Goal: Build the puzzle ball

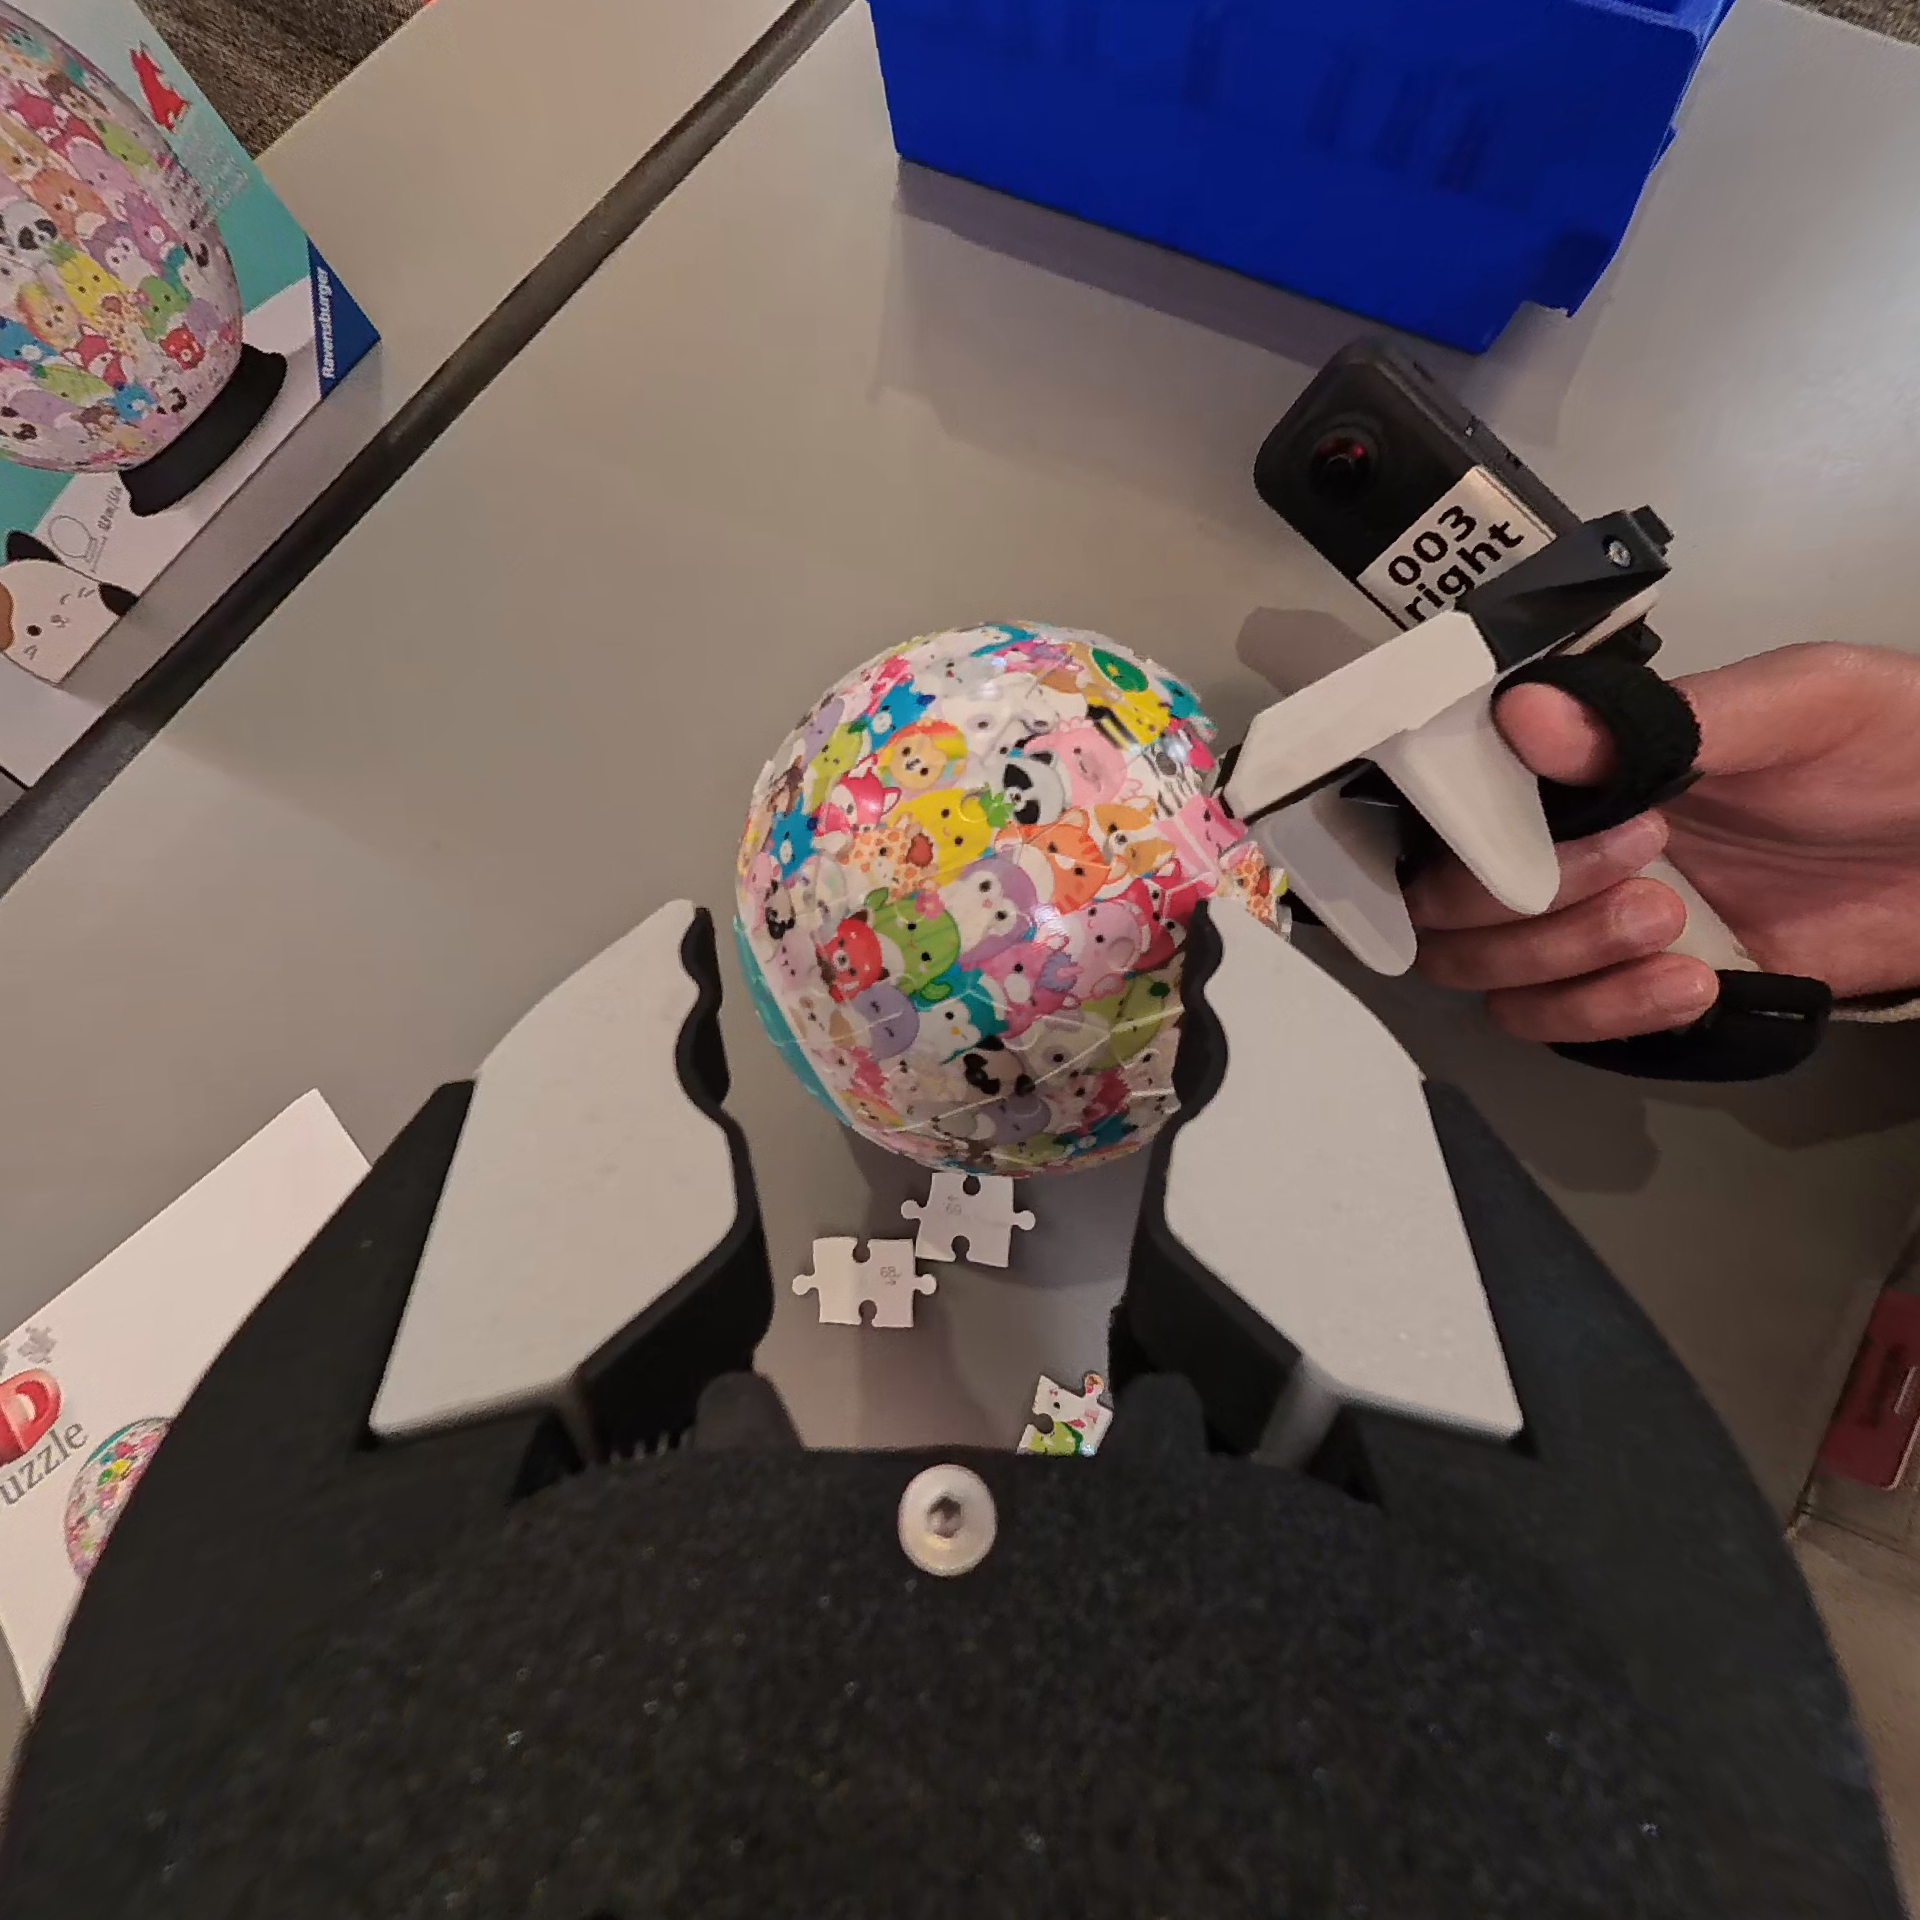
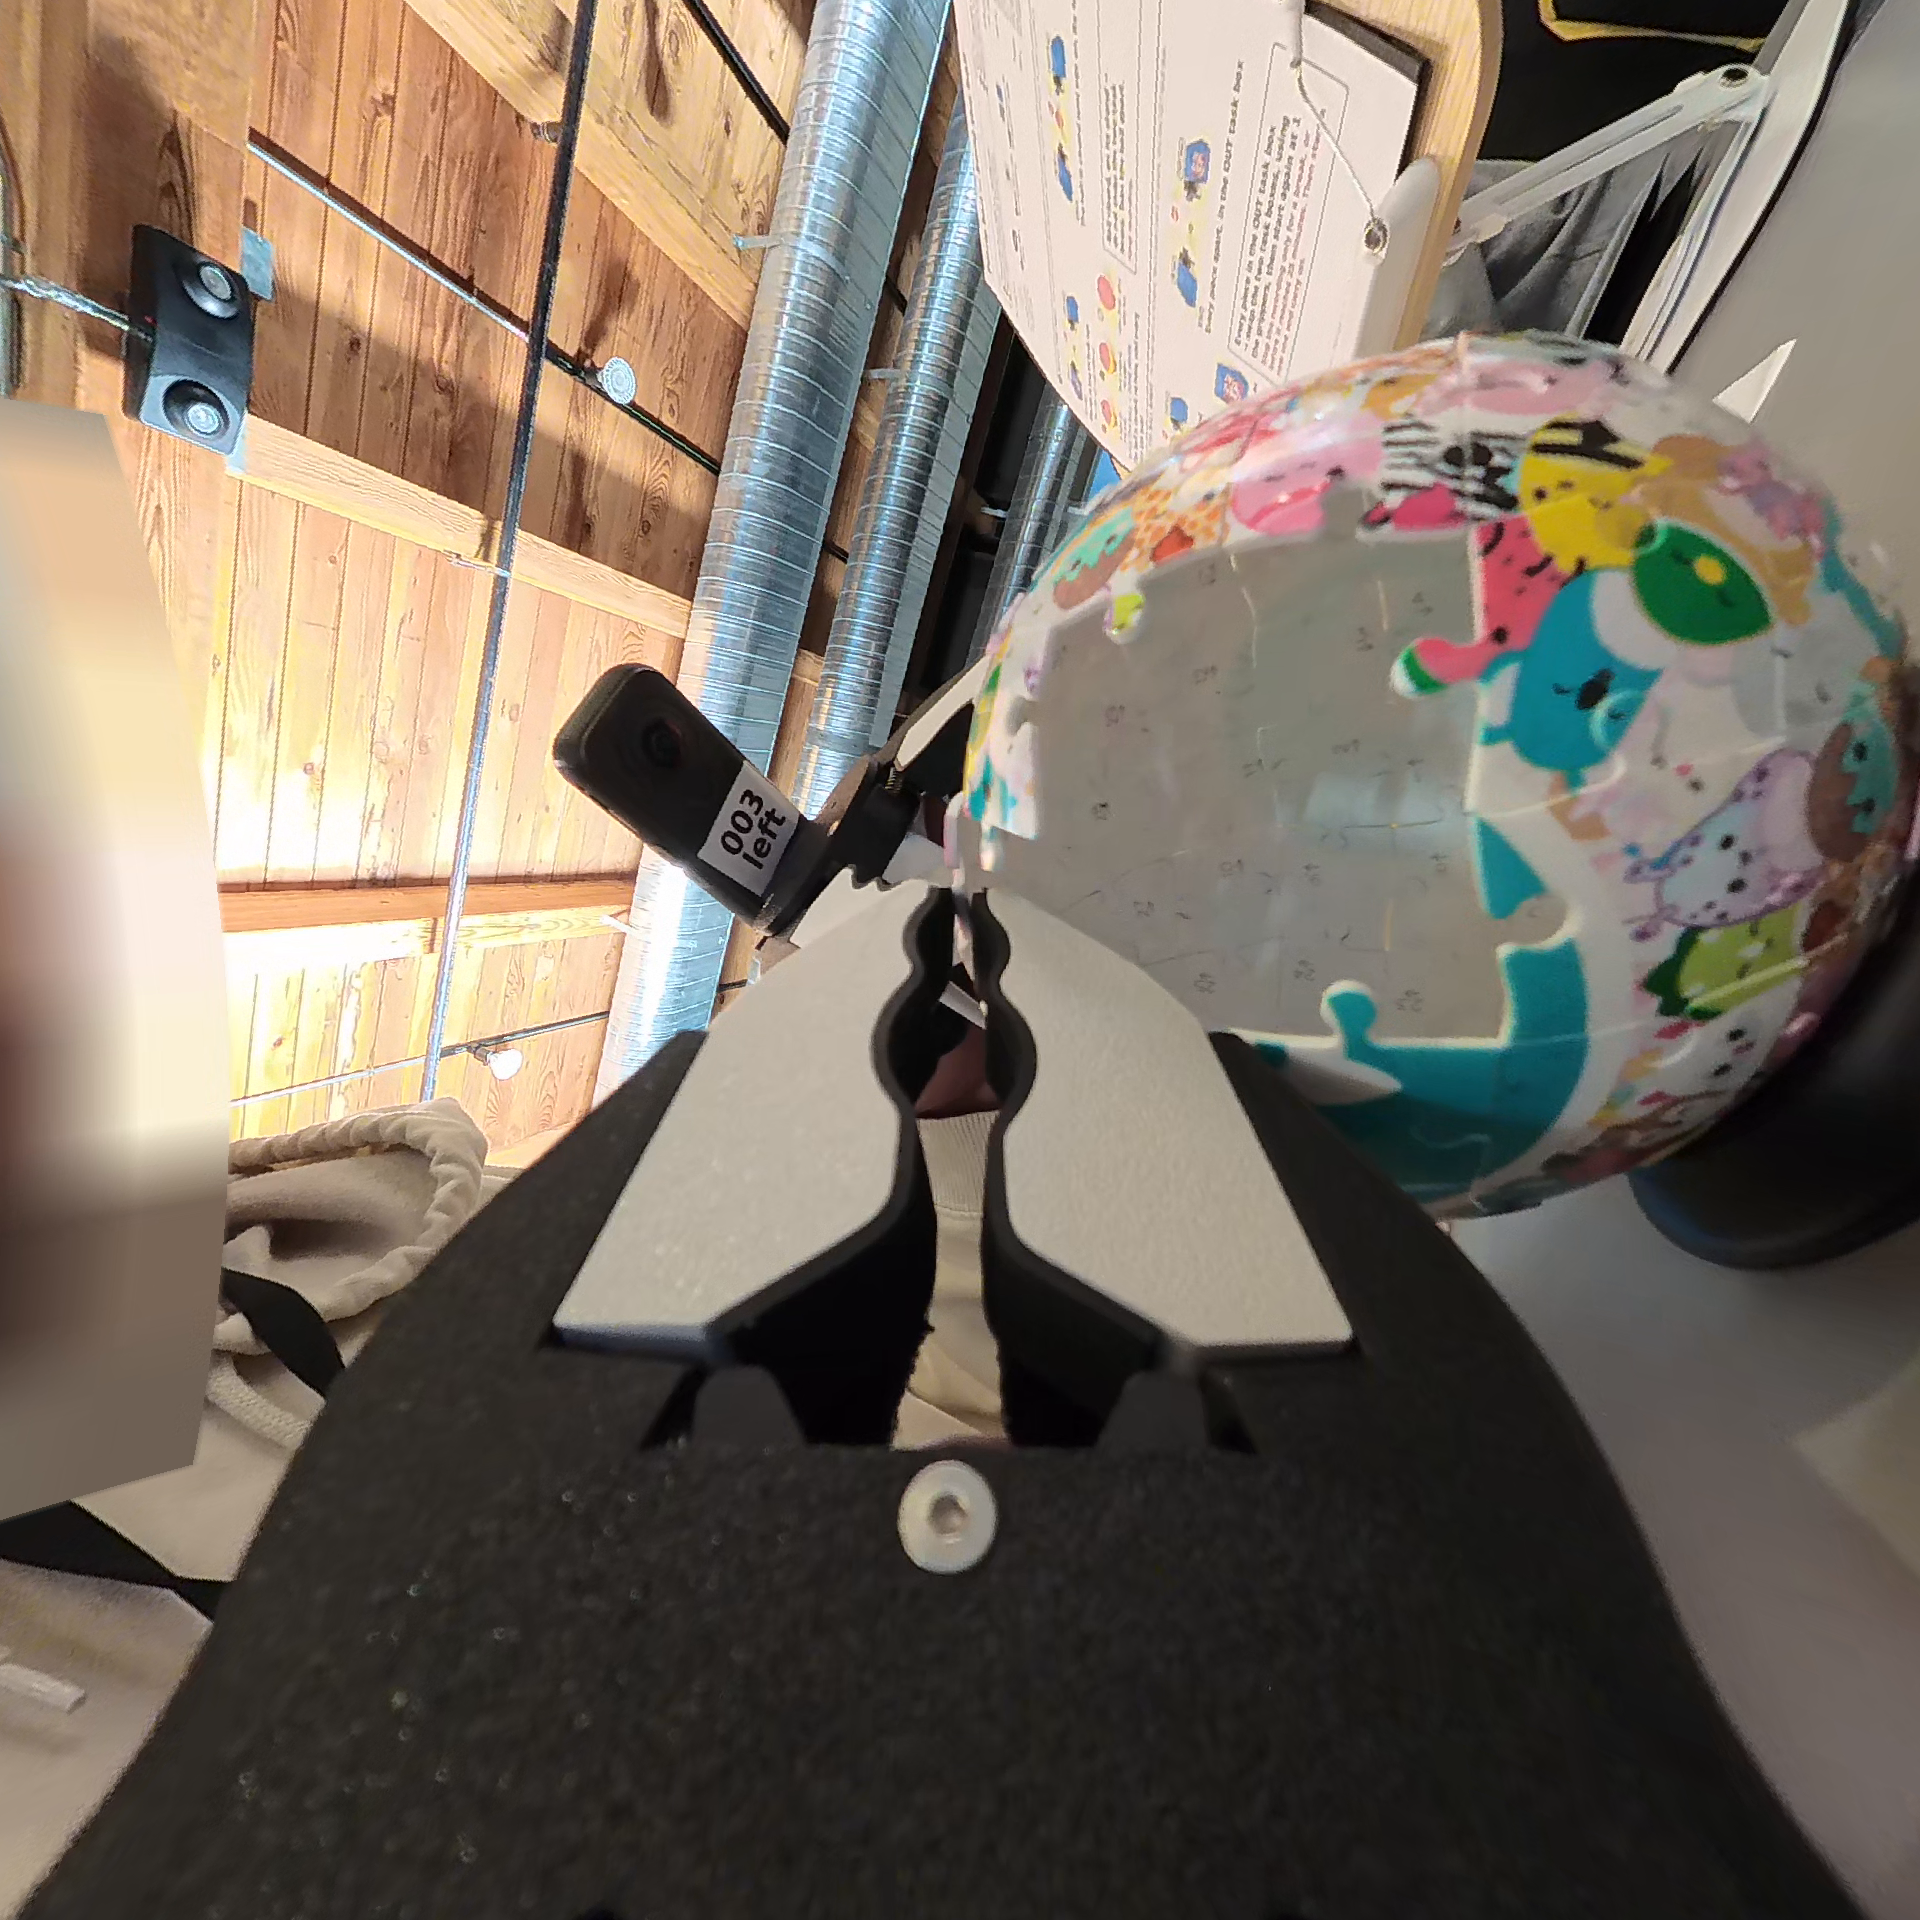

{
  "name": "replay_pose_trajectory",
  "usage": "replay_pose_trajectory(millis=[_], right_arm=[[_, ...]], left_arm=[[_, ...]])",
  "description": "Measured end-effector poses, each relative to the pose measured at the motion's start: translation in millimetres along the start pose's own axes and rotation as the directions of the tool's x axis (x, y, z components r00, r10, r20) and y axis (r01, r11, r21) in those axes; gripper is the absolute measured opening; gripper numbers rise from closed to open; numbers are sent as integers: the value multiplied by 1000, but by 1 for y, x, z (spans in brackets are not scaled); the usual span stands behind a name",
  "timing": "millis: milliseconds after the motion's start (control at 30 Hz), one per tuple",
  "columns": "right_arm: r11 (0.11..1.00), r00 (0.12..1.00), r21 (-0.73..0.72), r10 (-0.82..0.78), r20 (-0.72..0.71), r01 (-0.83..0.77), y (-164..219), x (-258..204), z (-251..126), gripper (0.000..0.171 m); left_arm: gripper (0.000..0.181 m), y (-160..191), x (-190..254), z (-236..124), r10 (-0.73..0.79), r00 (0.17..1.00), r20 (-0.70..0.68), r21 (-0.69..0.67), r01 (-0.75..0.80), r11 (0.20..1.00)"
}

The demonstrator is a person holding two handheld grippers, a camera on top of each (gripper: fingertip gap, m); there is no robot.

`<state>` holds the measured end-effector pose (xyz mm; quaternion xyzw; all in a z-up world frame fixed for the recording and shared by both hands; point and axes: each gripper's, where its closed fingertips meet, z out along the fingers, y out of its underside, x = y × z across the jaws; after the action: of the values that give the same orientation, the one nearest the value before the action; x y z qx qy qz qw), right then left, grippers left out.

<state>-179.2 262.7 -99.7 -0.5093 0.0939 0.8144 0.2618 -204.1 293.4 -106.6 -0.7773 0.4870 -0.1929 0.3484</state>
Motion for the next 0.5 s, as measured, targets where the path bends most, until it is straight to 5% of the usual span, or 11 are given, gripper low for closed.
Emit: replay_pose_trajectory(millis=[500], right_arm=[[1000,1000,-6,-3,0,3,1,0,-1,3]], left_arm=[[84,-1,1,0,2,1000,5,0,-2,1000]])
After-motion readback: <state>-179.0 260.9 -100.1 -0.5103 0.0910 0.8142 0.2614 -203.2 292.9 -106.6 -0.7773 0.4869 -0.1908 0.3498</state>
